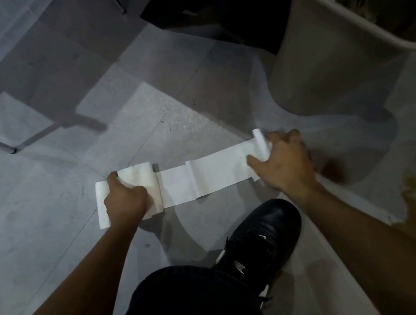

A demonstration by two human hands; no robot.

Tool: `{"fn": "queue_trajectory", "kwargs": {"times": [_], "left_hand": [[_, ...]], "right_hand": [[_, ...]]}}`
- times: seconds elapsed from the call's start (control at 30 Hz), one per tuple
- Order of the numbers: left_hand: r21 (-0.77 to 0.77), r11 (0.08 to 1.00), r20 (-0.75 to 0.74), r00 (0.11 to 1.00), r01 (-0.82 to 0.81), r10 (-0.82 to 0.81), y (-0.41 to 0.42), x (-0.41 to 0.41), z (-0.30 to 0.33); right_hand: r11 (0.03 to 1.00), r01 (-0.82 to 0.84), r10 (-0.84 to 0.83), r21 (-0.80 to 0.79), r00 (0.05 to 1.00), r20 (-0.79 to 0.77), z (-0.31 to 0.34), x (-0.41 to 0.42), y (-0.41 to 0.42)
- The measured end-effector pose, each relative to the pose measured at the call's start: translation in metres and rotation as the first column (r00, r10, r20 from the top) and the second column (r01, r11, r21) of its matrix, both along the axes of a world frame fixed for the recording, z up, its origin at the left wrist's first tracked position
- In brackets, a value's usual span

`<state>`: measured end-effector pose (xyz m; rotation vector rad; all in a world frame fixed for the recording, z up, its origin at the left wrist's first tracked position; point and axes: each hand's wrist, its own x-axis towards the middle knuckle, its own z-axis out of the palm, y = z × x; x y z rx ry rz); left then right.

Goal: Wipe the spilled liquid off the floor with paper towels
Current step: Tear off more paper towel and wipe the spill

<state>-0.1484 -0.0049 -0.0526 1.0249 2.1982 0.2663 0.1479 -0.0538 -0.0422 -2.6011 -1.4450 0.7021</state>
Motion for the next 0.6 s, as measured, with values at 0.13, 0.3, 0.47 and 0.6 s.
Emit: {"fn": "queue_trajectory", "kwargs": {"times": [0.13, 0.3, 0.47, 0.6], "left_hand": [[0.008, 1.000, 0.006, 1.000, 0.008, -0.008, -0.002, -0.002, 0.000], [0.011, 1.000, 0.012, 1.000, 0.015, -0.015, -0.002, -0.002, 0.000], [0.018, 1.000, 0.010, 1.000, 0.020, -0.020, -0.003, -0.002, -0.001], [0.014, 1.000, 0.001, 1.000, 0.014, -0.014, -0.002, 0.000, -0.002]], "right_hand": [[0.996, -0.068, 0.068, -0.060, 0.998, -0.003, -0.003, -0.043, -0.002], [0.998, -0.056, 0.058, 0.022, 0.992, -0.108, -0.011, -0.058, -0.003], [0.985, 0.155, -0.164, -0.076, 0.978, -0.127, -0.023, -0.047, 0.003], [0.987, 0.124, -0.138, -0.104, 0.980, -0.144, -0.029, -0.055, 0.013]]}}
